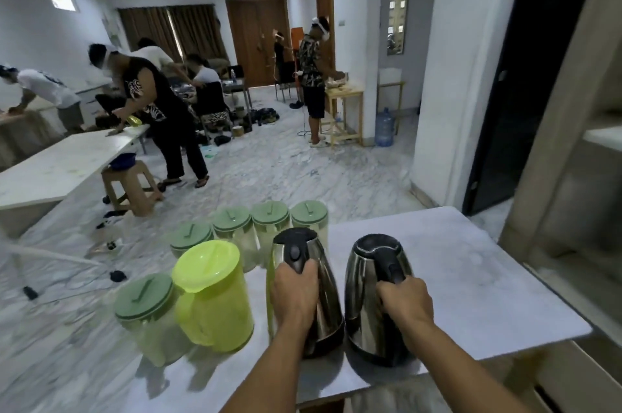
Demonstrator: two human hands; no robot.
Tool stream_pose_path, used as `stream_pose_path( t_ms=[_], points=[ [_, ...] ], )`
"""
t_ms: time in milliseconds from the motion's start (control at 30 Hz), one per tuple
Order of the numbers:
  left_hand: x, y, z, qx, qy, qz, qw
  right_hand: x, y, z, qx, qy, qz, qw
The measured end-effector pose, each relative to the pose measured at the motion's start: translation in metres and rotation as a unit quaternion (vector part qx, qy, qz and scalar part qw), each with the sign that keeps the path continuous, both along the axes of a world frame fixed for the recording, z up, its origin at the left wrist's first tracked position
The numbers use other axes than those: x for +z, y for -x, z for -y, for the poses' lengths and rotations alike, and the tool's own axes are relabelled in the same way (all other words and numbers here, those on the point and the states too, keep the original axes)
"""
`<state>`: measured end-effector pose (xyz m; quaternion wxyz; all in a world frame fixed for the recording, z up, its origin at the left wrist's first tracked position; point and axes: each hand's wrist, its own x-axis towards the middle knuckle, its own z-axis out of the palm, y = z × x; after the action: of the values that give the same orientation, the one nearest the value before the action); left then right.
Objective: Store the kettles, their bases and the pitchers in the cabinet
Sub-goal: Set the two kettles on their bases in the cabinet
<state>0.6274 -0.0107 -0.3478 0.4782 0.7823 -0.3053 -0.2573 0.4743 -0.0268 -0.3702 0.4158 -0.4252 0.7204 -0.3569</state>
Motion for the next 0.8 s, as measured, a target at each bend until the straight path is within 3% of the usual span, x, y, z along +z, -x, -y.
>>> stream_pose_path(
  t_ms=[167,333,600,800],
  points=[
    [0.058,0.031,-0.034,-0.121,0.086,0.028,0.988,0.063,0.044,-0.055,-0.123,0.070,0.000,0.990],
    [0.123,0.097,-0.103,-0.259,0.146,0.003,0.955,0.130,0.118,-0.157,-0.286,0.144,-0.038,0.947],
    [0.188,0.246,-0.188,-0.472,0.189,-0.061,0.859,0.206,0.244,-0.322,-0.494,0.208,-0.088,0.839],
    [0.238,0.369,-0.240,-0.546,0.218,-0.138,0.797,0.249,0.333,-0.416,-0.605,0.231,-0.145,0.748]
  ],
)
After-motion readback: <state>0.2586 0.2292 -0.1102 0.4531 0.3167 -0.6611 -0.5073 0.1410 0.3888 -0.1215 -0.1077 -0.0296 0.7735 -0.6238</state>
